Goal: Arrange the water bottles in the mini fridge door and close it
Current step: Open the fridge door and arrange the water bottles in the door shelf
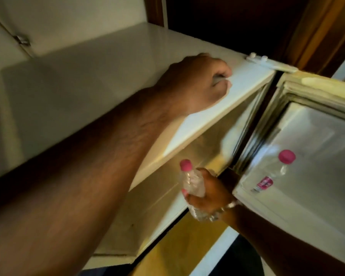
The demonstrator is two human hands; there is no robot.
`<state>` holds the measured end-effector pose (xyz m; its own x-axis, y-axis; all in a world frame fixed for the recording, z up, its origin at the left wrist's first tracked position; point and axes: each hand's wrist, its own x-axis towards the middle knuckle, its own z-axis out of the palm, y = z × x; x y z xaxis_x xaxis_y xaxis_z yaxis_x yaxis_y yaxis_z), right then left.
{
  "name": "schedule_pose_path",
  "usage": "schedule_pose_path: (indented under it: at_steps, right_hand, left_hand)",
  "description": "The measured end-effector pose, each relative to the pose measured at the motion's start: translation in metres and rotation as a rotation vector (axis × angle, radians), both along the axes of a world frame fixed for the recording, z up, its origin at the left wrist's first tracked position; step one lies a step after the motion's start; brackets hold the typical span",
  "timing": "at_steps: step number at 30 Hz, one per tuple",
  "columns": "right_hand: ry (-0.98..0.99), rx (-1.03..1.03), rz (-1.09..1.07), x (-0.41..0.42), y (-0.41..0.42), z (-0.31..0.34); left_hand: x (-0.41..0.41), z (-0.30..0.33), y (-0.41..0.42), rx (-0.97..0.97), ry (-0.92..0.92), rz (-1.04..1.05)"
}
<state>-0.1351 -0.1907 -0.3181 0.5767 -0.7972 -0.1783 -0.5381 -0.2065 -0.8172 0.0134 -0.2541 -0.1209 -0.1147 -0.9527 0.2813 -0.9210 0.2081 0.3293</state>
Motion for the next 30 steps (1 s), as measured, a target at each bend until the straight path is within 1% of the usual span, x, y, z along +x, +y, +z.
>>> schedule_pose_path:
  at_steps: [1,2,4,5,7,9,10,12,13,15,17,21,23,26,30]
  right_hand:
    - [-0.077,0.022,-0.021,-0.014,0.004,0.005]
    - [-0.144,-0.019,-0.028,-0.035,0.01,0.005]
    - [-0.185,-0.098,-0.078,-0.09,0.027,0.008]
    - [-0.213,-0.133,-0.151,-0.114,0.036,0.009]
    - [-0.262,-0.311,-0.339,-0.145,0.038,0.01]
    - [-0.197,-0.569,-0.438,-0.162,0.04,0.011]
    - [-0.162,-0.653,-0.468,-0.167,0.039,0.008]
    - [-0.127,-0.602,-0.606,-0.173,0.037,0.0]
    - [-0.105,-0.603,-0.638,-0.175,0.034,-0.005]
    - [-0.123,-0.662,-0.593,-0.171,0.023,-0.013]
    - [-0.18,-0.638,-0.561,-0.163,0.01,-0.008]
    - [-0.258,-0.62,-0.662,-0.166,-0.008,-0.007]
    - [-0.297,-0.562,-0.723,-0.177,-0.015,-0.012]
    - [-0.351,-0.395,-0.747,-0.179,-0.022,-0.024]
    - [-0.351,-0.316,-0.758,-0.176,-0.019,-0.051]
  left_hand:
    - [-0.002,0.001,0.0,-0.005,0.004,-0.007]
    - [-0.002,0.0,0.001,-0.005,0.005,-0.016]
    - [-0.001,0.0,0.002,-0.004,0.006,-0.028]
    - [0.0,0.0,0.002,-0.004,0.008,-0.032]
    - [0.001,0.001,0.001,-0.001,0.001,-0.035]
    - [0.0,0.002,0.003,0.007,0.004,-0.034]
    - [0.002,0.003,0.004,0.003,0.004,-0.03]
    - [0.0,0.004,0.004,0.0,0.009,-0.037]
    - [-0.002,0.003,0.004,-0.002,0.009,-0.041]
    - [-0.001,0.002,0.004,-0.006,0.014,-0.036]
    - [-0.002,0.0,0.004,-0.003,0.026,-0.032]
    - [0.0,-0.002,0.003,-0.003,0.046,-0.037]
    - [0.001,-0.003,0.001,-0.021,0.042,-0.034]
    - [0.001,-0.003,0.0,-0.023,0.044,-0.041]
    - [0.002,-0.003,0.002,0.012,0.074,-0.047]
